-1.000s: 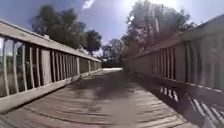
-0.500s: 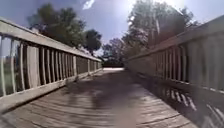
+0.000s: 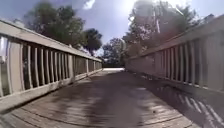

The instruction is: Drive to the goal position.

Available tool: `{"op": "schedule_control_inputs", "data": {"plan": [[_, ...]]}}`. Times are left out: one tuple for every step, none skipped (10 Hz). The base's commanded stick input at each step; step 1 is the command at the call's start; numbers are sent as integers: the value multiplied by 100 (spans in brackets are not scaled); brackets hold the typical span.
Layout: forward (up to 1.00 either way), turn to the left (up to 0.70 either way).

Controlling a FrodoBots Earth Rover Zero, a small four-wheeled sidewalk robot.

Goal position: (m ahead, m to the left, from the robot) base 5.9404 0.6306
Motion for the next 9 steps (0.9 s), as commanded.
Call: {"op": "schedule_control_inputs", "data": {"plan": [[70,0],[70,0],[70,0],[70,0],[70,0],[70,0],[70,0],[70,0],[70,0]]}}
